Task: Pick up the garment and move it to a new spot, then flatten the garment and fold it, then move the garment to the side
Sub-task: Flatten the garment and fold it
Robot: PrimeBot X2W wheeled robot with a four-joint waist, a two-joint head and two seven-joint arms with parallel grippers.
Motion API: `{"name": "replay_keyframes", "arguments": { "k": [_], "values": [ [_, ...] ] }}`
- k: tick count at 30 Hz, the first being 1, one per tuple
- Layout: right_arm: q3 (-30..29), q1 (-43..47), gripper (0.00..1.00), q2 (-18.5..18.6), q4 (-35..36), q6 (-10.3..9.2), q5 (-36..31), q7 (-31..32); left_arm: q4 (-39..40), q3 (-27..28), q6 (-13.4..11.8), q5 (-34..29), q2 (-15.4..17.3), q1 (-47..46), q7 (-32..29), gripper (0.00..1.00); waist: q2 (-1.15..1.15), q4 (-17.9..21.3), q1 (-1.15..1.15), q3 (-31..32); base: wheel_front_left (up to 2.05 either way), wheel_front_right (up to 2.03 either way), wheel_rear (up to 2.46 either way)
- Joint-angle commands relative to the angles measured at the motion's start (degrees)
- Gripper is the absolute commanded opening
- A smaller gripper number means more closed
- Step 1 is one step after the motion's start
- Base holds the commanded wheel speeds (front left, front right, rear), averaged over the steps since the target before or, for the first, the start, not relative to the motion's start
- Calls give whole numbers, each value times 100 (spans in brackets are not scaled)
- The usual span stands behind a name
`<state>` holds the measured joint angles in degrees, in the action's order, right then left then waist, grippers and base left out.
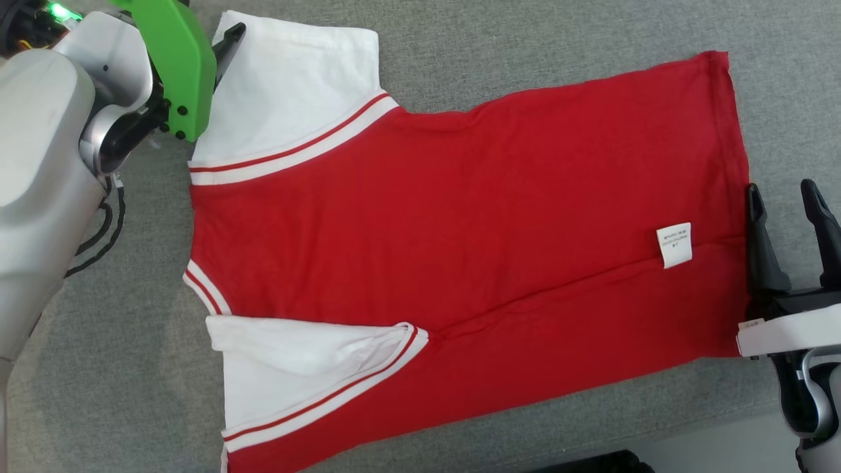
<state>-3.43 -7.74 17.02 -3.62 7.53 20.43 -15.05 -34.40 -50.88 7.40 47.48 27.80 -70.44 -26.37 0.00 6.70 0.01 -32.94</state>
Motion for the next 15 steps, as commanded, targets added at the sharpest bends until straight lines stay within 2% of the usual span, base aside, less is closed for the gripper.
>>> {"name": "replay_keyframes", "arguments": {
  "k": [1, 9, 12, 13, 14, 15],
  "values": [
    [-21, -101, 100, 7, 2, -8, -35, -16, -48, -73, 10, 61, 11, -138, 46, 100, 0, 68, -1, -59, 0, 0, 0],
    [-33, -107, 100, -2, 24, -8, -70, -16, -391, -411, -1, 179, 57, -336, 144, 100, 0, 75, -1, -87, 0, 0, 0],
    [-59, -49, 100, -1, 5, -8, -72, -16, -479, -483, -1, 303, 68, -393, 61, 95, 0, 50, -1, -82, 0, 0, 0],
    [-66, -36, 100, -1, 3, -8, -79, -16, -485, -515, -2, 329, 71, -405, 55, 93, 0, 46, -1, -81, 0, 0, 0],
    [-72, -28, 100, -5, 4, -8, -80, -16, -497, -541, -2, 364, 76, -411, 33, 86, 0, 43, -1, -81, 0, 0, 0],
    [-77, -27, 100, -8, 4, -8, -83, -16, -503, -576, -1, 392, 82, -417, 21, 73, 0, 41, -1, -81, 0, 0, 0]
  ]
}}
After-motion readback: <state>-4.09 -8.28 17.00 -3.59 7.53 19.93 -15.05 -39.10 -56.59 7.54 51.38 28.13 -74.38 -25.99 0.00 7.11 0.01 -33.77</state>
